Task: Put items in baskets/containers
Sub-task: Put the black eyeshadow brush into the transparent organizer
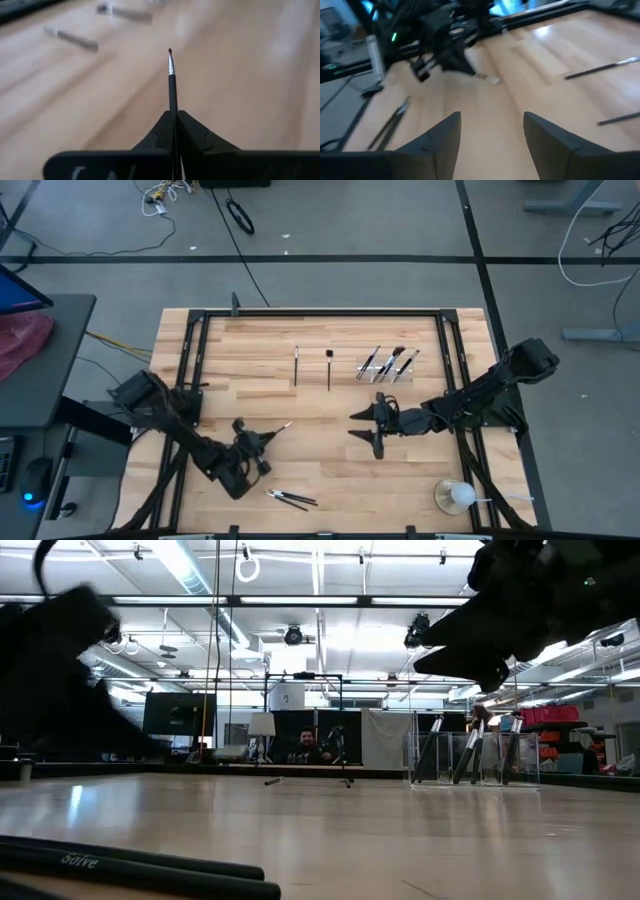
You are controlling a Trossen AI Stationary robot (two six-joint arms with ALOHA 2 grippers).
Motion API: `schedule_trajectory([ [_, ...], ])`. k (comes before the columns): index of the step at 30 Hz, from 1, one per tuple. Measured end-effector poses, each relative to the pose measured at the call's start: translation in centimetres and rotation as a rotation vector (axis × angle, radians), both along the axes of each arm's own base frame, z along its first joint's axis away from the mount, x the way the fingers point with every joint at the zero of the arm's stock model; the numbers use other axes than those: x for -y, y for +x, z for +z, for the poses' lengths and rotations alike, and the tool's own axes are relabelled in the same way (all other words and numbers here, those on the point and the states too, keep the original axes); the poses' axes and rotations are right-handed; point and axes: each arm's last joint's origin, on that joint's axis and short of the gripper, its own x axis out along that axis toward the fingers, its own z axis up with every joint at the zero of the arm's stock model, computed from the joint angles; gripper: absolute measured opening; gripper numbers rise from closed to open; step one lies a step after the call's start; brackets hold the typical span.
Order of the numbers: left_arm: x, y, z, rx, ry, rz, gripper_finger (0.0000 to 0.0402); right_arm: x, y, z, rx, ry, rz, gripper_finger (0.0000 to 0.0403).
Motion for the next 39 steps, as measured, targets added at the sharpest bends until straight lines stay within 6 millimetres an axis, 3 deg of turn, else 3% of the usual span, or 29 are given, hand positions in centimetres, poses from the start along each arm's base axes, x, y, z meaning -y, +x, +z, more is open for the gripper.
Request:
schedule_trajectory([
  [6, -0.9, 3.1, 3.3, 0.077, 0.024, -0.027, 0.0013, -0.8, 0.4, -1.4, -0.026, 0.028, 0.078, 0.0217],
  [11, -1.3, 6.3, 6.3, 0.176, 0.036, -0.207, 0.0012, -1.5, 1.7, -3.3, 0.004, 0.04, 0.081, 0.0217],
  [14, -1.7, 7.6, 8.0, 0.284, 0.047, -0.348, 0.0014, -1.9, 3.0, -3.9, 0.065, 0.03, 0.065, 0.0217],
  [17, -2.1, 8.2, 9.2, 0.368, 0.083, -0.423, 0.0016, -2.6, 4.2, -3.4, 0.205, 0.003, 0.087, 0.0217],
  [21, -2.4, 8.5, 9.9, 0.419, 0.111, -0.464, 0.0014, -3.3, 4.8, -1.5, 0.375, -0.059, 0.093, 0.0217],
  [28, -2.5, 8.6, 10.1, 0.435, 0.11, -0.463, 0.0018, -3.9, 5.5, 0.2, 0.471, -0.103, 0.11, 0.0199],
  [39, -2.4, 8.6, 10.1, 0.436, 0.108, -0.467, 0.0022, -4.2, 6.2, 1.0, 0.489, -0.114, 0.117, 0.0074],
])
